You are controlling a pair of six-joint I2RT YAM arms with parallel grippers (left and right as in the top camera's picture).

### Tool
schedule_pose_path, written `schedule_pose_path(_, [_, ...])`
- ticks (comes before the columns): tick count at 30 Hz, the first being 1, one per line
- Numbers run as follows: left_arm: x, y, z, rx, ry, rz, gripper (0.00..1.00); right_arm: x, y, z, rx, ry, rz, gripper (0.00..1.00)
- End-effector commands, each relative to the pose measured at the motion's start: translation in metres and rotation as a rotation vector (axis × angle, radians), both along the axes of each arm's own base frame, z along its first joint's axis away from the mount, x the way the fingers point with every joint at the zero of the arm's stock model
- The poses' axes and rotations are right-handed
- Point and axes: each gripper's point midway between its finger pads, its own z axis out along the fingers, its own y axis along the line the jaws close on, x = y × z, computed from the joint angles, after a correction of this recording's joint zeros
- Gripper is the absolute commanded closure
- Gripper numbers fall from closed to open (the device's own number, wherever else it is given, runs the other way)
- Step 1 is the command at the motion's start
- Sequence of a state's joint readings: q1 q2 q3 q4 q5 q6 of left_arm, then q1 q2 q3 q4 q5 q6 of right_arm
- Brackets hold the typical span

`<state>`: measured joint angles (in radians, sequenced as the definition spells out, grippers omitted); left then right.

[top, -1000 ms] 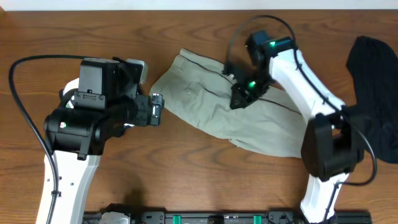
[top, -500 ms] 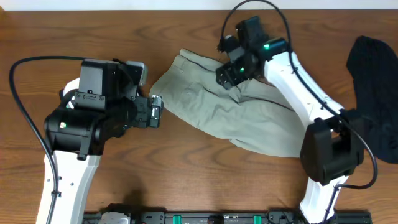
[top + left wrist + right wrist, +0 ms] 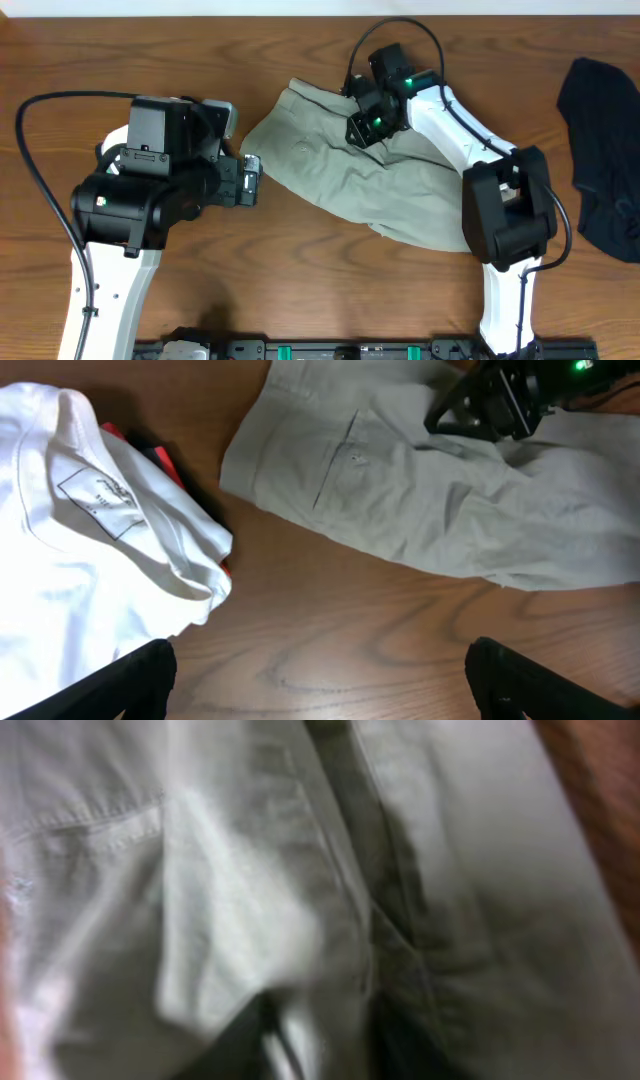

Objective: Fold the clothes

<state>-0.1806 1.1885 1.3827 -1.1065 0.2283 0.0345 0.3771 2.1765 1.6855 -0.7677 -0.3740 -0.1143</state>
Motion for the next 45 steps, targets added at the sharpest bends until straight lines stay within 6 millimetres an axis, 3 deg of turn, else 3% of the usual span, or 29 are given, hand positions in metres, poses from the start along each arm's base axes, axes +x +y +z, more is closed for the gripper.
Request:
schedule_pose_path(1, [-0.001, 0.002, 0.006, 0.015, -0.02, -0.004, 0.06, -0.015, 0.022, 0.017, 0.122, 0.046, 0.048, 0.87])
schedule_pose_path(4, [-0.001, 0.002, 0.006, 0.015, -0.02, -0.004, 0.06, -0.03, 0.028, 0.028, 0.162, 0.092, 0.072, 0.98])
schedule_pose_path(12, [0.001, 0.002, 0.008, 0.014, -0.03, -0.003, 0.06, -0.108, 0.053, 0.056, 0.136, 0.167, 0.341, 0.99])
schedule_pose_path(17, [0.006, 0.011, 0.008, 0.057, -0.049, 0.028, 0.06, -0.17, 0.076, 0.055, 0.09, 0.225, 0.568, 0.98])
schedule_pose_path(21, [0.009, 0.025, 0.008, 0.123, -0.06, 0.081, 0.06, -0.204, 0.089, 0.051, 0.027, 0.229, 0.698, 0.99])
schedule_pose_path(27, [0.011, 0.053, 0.015, 0.213, -0.101, 0.226, 0.06, -0.228, 0.095, 0.043, -0.077, 0.215, 0.782, 0.99])
schedule_pose_path(33, [0.014, 0.064, 0.034, 0.23, -0.189, 0.288, 0.06, -0.253, 0.096, 0.044, -0.097, 0.245, 0.867, 0.96])
schedule_pose_path(38, [0.015, 0.068, 0.054, 0.209, -0.279, 0.328, 0.06, -0.263, 0.098, 0.045, -0.104, 0.244, 0.92, 0.81])
schedule_pose_path(42, [0.013, 0.068, 0.055, 0.209, -0.281, 0.328, 0.05, -0.262, 0.096, 0.047, -0.106, 0.23, 0.928, 0.78])
schedule_pose_path(45, [0.012, 0.068, 0.052, 0.213, -0.269, 0.327, 0.05, -0.239, 0.089, 0.05, -0.17, 0.167, 0.832, 0.74])
